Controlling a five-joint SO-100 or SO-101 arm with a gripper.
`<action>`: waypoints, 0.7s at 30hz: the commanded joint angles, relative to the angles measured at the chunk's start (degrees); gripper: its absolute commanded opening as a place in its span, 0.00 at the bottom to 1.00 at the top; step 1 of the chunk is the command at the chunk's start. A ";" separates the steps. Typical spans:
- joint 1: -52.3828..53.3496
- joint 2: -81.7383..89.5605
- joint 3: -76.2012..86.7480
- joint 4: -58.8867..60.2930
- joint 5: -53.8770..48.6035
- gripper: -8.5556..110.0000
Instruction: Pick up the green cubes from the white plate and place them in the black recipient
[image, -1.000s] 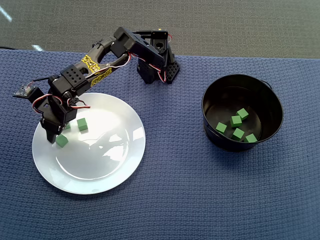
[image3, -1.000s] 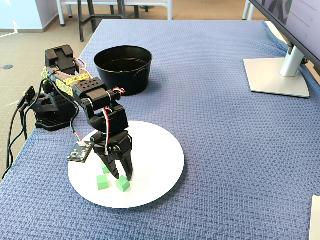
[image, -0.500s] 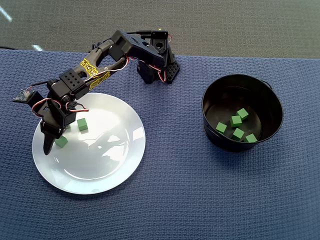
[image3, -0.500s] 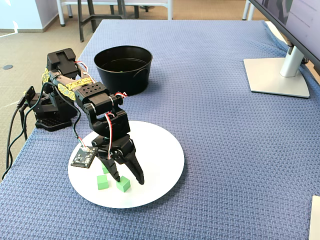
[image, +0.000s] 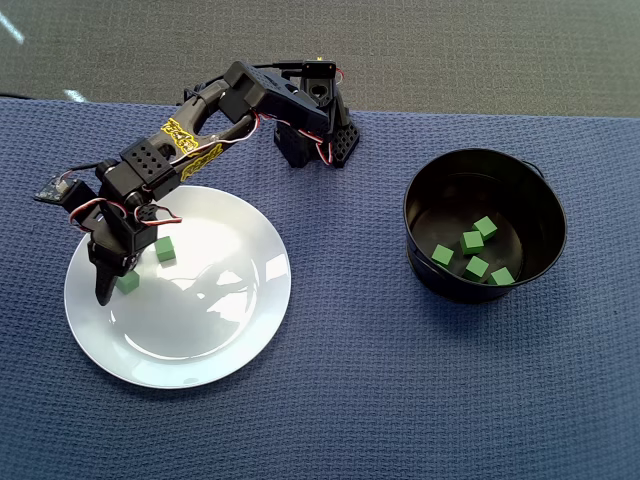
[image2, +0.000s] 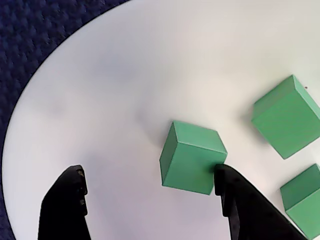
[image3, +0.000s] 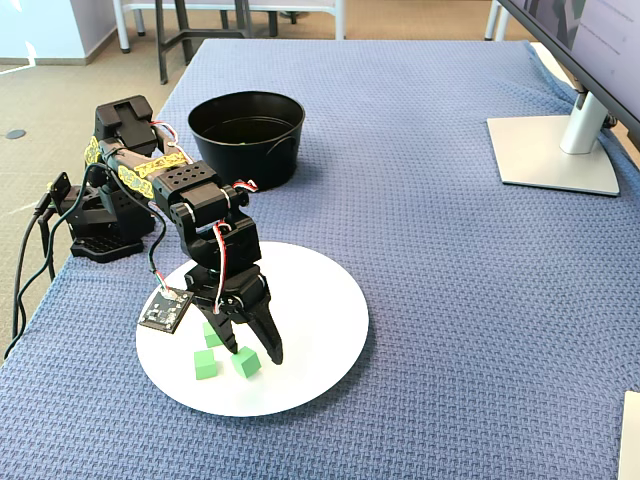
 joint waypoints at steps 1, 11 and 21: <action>-1.14 6.33 0.18 0.53 1.49 0.29; -0.35 5.19 1.41 -1.85 1.32 0.27; 0.88 -0.18 0.35 -8.79 0.26 0.22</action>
